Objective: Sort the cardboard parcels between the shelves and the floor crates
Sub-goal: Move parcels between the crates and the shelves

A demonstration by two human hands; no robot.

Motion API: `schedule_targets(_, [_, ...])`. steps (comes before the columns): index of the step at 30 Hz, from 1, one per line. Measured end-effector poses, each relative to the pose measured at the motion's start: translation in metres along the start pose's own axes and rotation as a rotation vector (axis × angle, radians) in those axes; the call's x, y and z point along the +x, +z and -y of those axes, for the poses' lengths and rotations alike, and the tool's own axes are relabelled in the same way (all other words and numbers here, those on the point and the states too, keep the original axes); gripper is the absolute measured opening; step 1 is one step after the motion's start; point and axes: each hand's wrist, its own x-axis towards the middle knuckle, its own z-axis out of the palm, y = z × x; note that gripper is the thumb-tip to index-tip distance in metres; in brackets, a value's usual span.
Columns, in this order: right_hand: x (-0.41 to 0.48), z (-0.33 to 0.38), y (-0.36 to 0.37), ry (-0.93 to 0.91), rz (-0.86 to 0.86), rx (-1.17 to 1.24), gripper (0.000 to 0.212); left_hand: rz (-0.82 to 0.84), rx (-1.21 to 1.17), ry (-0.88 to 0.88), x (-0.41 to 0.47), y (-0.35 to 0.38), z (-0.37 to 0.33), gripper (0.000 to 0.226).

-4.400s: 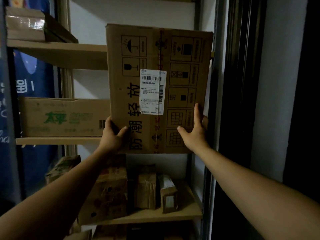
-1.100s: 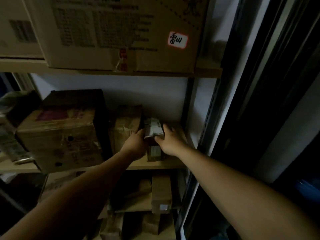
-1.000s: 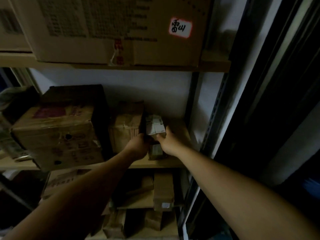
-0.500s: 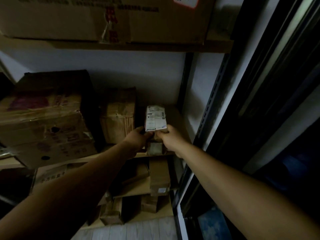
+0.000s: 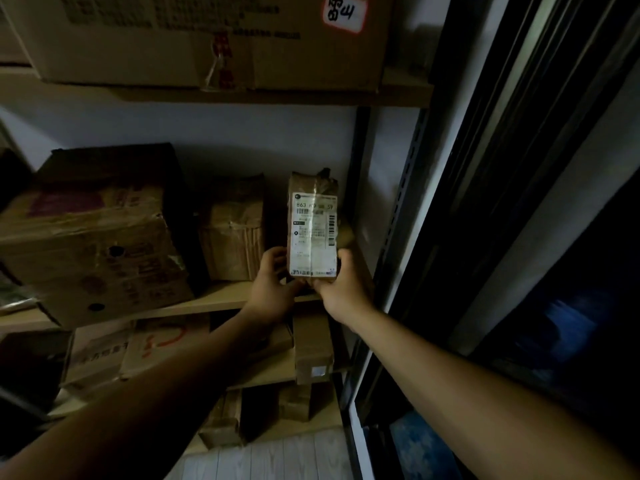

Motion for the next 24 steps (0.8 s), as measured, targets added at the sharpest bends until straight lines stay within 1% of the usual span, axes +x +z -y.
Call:
schedule_targets(5, [-0.001, -0.002, -0.002, -0.015, -0.02, 0.021, 0.049, 0.015, -0.036, 0.001, -0.001, 0.004, 0.0, 0.063])
schedule_targets(9, [0.008, 0.001, -0.01, -0.027, -0.035, 0.053, 0.052, 0.015, -0.014, -0.016, 0.007, 0.01, -0.006, 0.06])
schedule_targets(14, [0.032, 0.007, -0.02, -0.001, -0.086, 0.074, 0.052, 0.038, 0.054, -0.128, 0.035, 0.028, -0.017, 0.054])
schedule_targets(17, [0.052, 0.005, -0.021, 0.044, -0.124, 0.034, 0.051, 0.052, 0.104, -0.168, 0.051, 0.041, -0.022, 0.045])
schedule_targets(19, [0.066, -0.001, -0.021, 0.063, -0.139, -0.015, 0.049, 0.075, 0.14, -0.193, 0.062, 0.049, -0.025, 0.042])
schedule_targets(22, [0.076, -0.008, -0.024, 0.096, -0.083, -0.087, 0.046, 0.099, 0.168, -0.269, 0.07, 0.054, -0.025, 0.039])
schedule_targets(24, [0.081, -0.011, -0.028, 0.11, -0.044, -0.12, 0.046, 0.143, 0.24, -0.272, 0.072, 0.053, -0.027, 0.039])
